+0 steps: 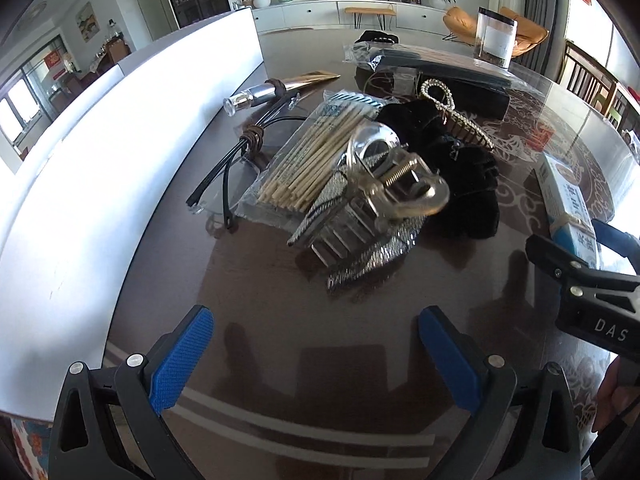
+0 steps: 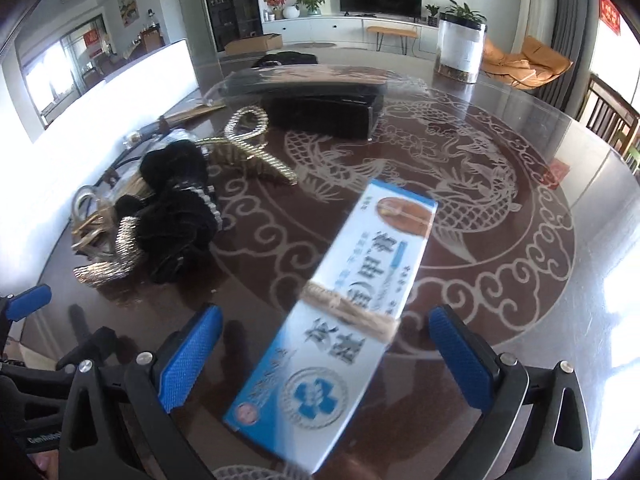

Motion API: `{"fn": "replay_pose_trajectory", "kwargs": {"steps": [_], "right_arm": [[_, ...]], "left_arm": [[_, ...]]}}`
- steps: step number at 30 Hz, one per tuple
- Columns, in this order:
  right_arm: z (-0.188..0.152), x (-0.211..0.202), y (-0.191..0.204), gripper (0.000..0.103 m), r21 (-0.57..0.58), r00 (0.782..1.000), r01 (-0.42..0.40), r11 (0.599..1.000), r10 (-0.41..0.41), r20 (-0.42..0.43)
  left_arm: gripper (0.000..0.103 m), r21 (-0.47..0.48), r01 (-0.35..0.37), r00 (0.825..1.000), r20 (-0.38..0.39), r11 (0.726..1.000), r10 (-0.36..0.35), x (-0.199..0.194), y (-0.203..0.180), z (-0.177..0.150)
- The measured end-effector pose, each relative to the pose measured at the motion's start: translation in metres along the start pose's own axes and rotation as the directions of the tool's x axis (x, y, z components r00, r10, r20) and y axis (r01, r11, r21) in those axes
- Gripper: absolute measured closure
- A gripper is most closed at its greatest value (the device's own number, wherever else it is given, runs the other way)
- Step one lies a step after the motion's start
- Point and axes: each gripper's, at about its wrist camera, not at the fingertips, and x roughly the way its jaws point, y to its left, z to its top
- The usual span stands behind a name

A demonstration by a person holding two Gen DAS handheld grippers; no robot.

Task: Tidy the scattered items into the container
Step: 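Move the right gripper onto the blue-white nail cream box while the left gripper approaches the clear claw clip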

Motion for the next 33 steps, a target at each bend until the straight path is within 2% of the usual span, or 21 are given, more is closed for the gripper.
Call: {"fn": "replay_pose_trajectory", "kwargs": {"steps": [5,10,14,23,33], "right_arm": [[0.008,0.006,-0.017,0.0,-0.001,0.999,0.038,0.999,-0.038,0.004],[0.024,0.017,-0.037,0.0,0.03,0.998,0.061,0.998,-0.062,0.007],[0.034,0.022,-0.044,0.0,0.006,0.999,0.044,0.999,-0.044,0.01],[0.033,0.021,-0.044,0.0,0.003,0.999,0.043,0.999,-0.043,0.013],[0.033,0.021,-0.044,0.0,0.002,0.999,0.043,0.999,-0.043,0.013]], "left_arm": [[0.0,0.0,0.009,1.0,-0.017,1.0,-0.009,0.012,-0.002,0.022],[0.0,-0.07,0.08,0.996,-0.032,0.994,-0.082,0.03,0.006,0.043],[0.0,-0.066,0.078,0.997,-0.005,0.995,-0.079,0.037,0.005,0.053],[0.0,-0.068,0.077,0.996,0.052,0.995,-0.074,0.046,0.005,0.067],[0.0,-0.076,0.076,0.996,0.058,0.994,-0.072,0.045,0.006,0.065]]}}
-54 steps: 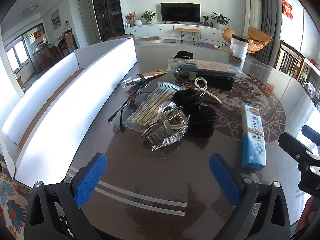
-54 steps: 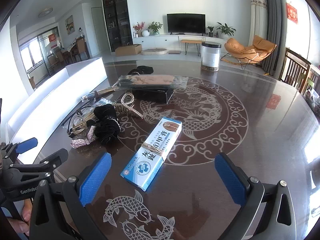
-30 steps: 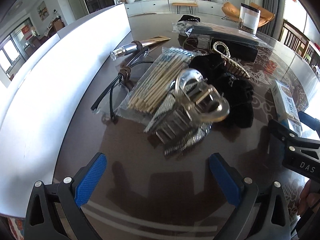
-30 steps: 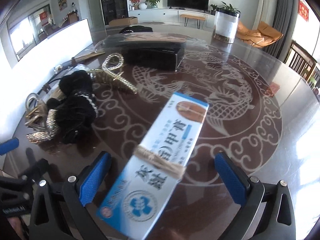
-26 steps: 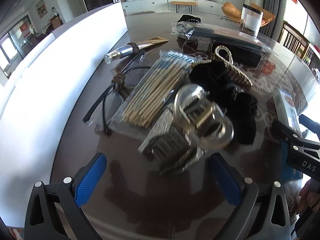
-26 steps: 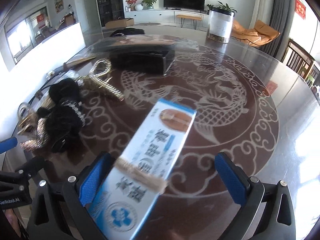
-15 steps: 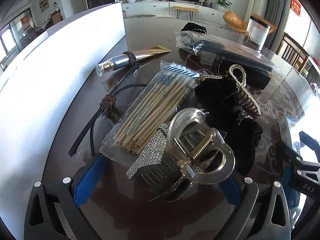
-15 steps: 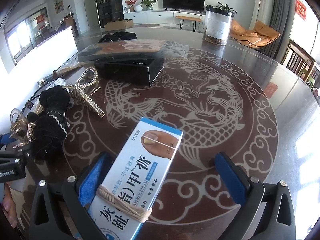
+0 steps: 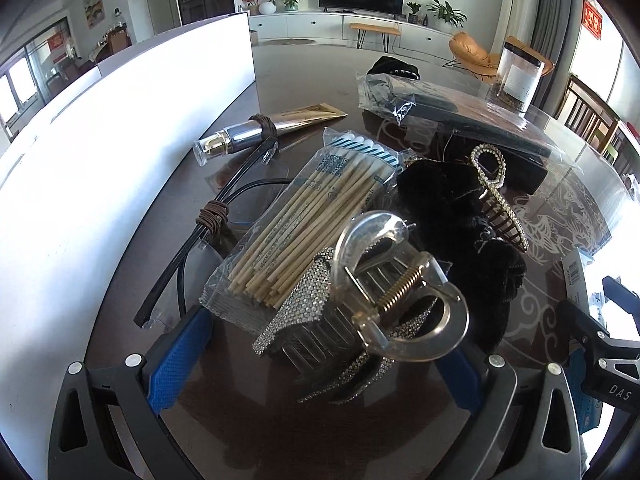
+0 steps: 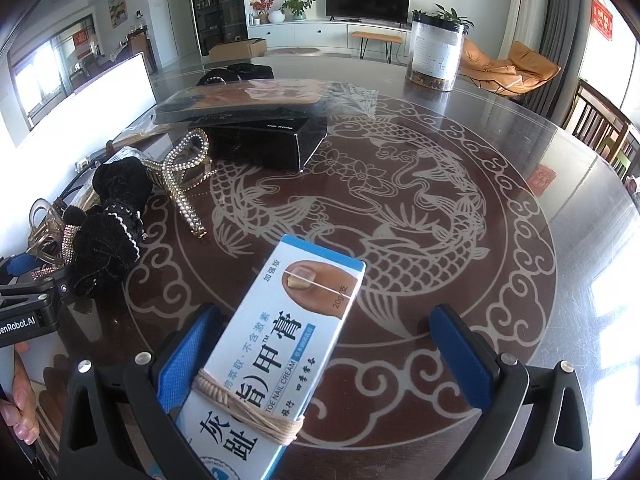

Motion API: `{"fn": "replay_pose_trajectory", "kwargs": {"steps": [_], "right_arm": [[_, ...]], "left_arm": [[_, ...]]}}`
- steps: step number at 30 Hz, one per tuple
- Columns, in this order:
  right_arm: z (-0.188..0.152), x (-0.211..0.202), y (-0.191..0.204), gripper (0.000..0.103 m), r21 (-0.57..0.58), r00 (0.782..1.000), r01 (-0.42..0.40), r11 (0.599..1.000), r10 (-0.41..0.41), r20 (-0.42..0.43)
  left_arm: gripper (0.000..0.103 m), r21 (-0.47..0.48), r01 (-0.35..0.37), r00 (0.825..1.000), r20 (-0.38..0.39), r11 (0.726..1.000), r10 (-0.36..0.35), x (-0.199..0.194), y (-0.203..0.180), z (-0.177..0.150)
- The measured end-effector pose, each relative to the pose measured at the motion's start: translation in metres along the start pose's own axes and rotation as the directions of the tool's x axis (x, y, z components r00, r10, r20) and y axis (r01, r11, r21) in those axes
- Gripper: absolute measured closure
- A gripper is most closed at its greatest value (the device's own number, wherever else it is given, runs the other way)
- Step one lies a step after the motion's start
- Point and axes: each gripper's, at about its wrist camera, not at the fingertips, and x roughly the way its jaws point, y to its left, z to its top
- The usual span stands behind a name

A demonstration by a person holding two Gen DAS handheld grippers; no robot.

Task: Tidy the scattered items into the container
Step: 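Move the right gripper onto the blue-white nail cream box while the left gripper approaches the clear claw clip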

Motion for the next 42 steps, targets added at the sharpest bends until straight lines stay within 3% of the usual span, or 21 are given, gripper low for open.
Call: {"fn": "replay_pose_trajectory", "kwargs": {"steps": [42], "right_arm": [[-0.0006,0.0,0.0001,0.0,0.0,1.0,0.0,1.0,0.0,0.0]], "left_arm": [[0.0,0.009,0.005,1.0,0.009,1.0,-0.005,0.0004,0.0,-0.001]]}}
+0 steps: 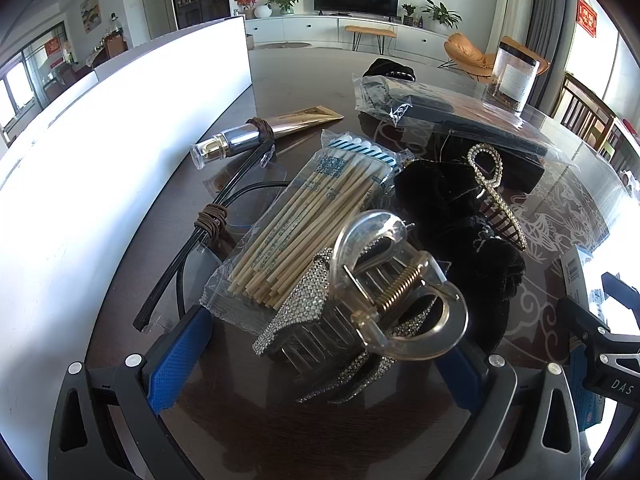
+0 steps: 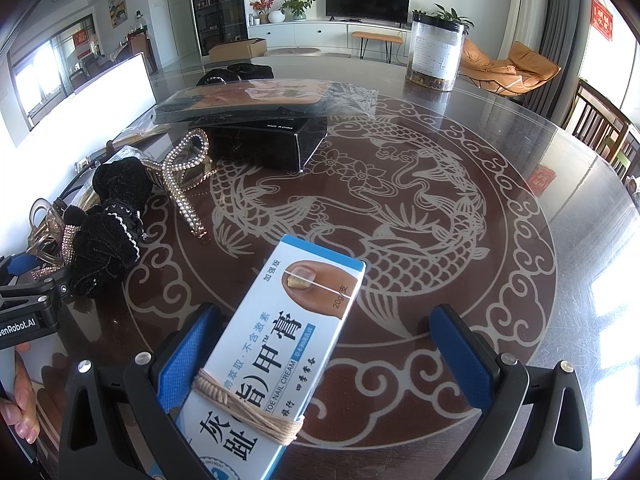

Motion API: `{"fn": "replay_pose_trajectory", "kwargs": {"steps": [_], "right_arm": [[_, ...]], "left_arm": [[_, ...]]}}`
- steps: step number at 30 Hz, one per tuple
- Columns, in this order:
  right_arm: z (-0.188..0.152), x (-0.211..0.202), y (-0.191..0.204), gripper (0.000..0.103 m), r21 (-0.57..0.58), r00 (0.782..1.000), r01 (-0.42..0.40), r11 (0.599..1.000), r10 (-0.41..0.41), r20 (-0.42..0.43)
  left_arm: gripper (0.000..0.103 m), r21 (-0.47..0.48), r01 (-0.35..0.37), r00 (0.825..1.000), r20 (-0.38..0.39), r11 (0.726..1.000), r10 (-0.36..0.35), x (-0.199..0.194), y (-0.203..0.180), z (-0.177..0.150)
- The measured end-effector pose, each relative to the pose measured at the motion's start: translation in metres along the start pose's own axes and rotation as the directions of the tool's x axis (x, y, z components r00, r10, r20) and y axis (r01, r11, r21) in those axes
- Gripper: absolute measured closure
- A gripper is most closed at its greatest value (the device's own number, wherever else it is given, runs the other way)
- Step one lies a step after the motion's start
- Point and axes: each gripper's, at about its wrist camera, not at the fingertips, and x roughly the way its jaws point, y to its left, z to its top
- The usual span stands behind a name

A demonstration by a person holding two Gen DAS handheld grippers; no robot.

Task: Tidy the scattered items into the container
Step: 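Move the right gripper onto the blue-white nail cream box while the left gripper approaches the clear claw clip, then close the right gripper on the nail cream box while the left gripper closes on the claw clip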

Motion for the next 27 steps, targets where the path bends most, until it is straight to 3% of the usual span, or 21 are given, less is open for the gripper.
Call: {"fn": "replay_pose_trajectory", "kwargs": {"steps": [27], "right_arm": [[0.0002,0.0,-0.0001,0.0,0.0,1.0,0.0,1.0,0.0,0.0]], "left_arm": [[0.0,0.021,0.015,1.0,-0.012,1.0,-0.015,-0.0039,-0.0003,-0.0035]]}}
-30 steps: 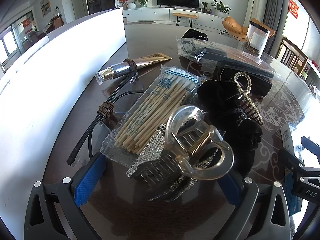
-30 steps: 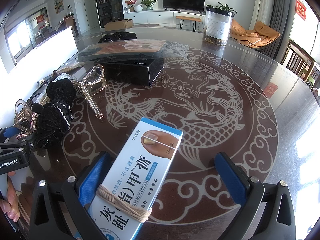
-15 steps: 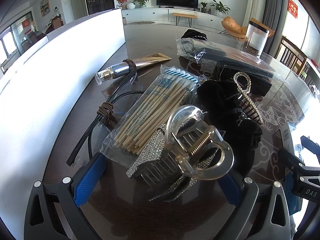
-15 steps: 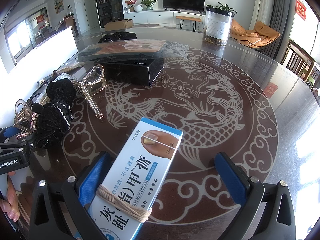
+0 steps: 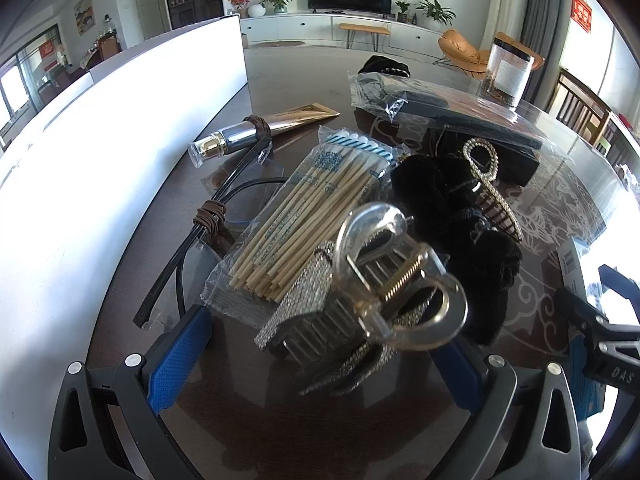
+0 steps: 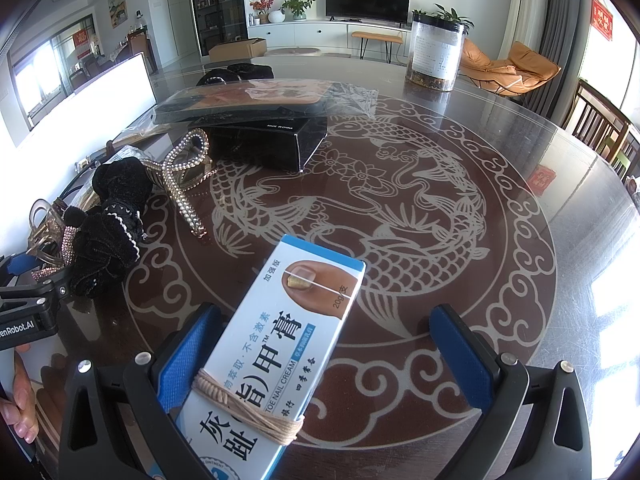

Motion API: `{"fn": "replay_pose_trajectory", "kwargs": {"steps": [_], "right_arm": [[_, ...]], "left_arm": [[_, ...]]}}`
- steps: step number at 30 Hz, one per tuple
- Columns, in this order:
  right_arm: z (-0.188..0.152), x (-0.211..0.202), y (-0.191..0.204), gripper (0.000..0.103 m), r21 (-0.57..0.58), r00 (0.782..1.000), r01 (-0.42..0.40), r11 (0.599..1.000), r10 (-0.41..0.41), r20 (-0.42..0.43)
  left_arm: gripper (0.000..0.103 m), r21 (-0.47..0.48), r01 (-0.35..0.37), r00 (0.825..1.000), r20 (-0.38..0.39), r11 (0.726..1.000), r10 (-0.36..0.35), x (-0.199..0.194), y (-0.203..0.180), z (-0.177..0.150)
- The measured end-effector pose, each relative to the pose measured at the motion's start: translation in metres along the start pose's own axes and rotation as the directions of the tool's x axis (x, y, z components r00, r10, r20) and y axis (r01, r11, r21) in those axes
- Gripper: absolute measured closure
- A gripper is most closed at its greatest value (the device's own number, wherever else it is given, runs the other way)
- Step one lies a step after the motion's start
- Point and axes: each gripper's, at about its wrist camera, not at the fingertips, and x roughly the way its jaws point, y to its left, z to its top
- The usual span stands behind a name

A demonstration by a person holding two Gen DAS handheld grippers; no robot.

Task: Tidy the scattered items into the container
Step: 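Close the right gripper on the nail cream box while the left gripper closes on the claw clip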

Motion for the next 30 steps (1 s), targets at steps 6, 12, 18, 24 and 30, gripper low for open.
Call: {"fn": "replay_pose_trajectory", "kwargs": {"steps": [6,12,18,24,30], "right_arm": [[0.0,0.0,0.0,0.0,0.0,1.0,0.0,1.0,0.0,0.0],[0.0,0.0,0.0,0.0,0.0,1.0,0.0,1.0,0.0,0.0],[0.0,0.0,0.0,0.0,0.0,1.0,0.0,1.0,0.0,0.001],[0.003,0.0,0.0,0.0,-0.068,0.997,-0.047,0.997,0.043,-0.059],[-0.011,-0.011,-0.022,0.0,-0.079,0.99,-0.071,0.994,0.061,-0.131]], "left_arm": [[0.0,0.065,0.042,0.997,-0.064,0.997,-0.037,-0.011,0.012,-0.015],[0.0,0.101,0.147,0.988,-0.065,0.984,-0.141,-0.033,0.028,-0.017],[0.0,0.15,0.21,0.978,-0.033,0.966,-0.207,-0.036,0.022,0.003],[0.0,0.199,0.269,0.963,-0.044,0.942,-0.265,-0.015,0.002,0.022],[0.019,0.281,0.303,0.953,-0.08,0.911,-0.292,-0.016,-0.035,0.015]]}}
